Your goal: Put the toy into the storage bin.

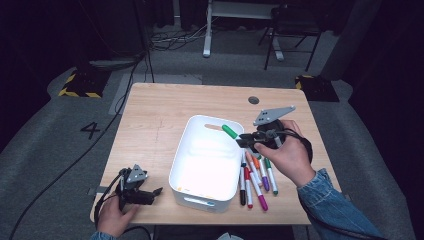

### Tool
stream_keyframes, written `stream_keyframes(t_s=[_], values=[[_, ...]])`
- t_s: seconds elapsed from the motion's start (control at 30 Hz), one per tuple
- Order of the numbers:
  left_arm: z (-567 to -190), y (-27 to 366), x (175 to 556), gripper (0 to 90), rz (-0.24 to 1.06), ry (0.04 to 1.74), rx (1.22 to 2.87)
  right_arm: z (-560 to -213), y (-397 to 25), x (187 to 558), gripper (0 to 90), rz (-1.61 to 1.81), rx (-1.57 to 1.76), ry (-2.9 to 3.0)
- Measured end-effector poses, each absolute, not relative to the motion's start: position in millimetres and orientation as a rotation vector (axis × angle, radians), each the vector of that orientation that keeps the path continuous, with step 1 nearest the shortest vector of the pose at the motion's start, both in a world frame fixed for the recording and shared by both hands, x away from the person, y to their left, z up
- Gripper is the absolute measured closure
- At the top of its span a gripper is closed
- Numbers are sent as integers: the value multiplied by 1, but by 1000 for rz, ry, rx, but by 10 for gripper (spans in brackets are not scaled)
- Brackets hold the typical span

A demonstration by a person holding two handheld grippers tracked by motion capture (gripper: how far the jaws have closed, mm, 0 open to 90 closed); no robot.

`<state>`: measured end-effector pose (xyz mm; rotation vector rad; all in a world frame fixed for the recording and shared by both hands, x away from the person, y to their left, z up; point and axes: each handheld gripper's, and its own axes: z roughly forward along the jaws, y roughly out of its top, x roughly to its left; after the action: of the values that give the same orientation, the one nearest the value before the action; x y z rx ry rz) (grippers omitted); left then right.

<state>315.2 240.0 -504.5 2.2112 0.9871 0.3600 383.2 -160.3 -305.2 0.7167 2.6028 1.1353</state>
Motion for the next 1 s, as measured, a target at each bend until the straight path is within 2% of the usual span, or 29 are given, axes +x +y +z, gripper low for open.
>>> stream_keyframes(t_s=[0.37, 1.0], values=[[-505, 239, 315, 150, 343, 993, 2204, -311, -124, 386, 770, 1152, 646, 2655], [-505, 239, 315, 149, 345, 990, 2206, -338, -105, 391, 770, 1062, 568, 2729]])
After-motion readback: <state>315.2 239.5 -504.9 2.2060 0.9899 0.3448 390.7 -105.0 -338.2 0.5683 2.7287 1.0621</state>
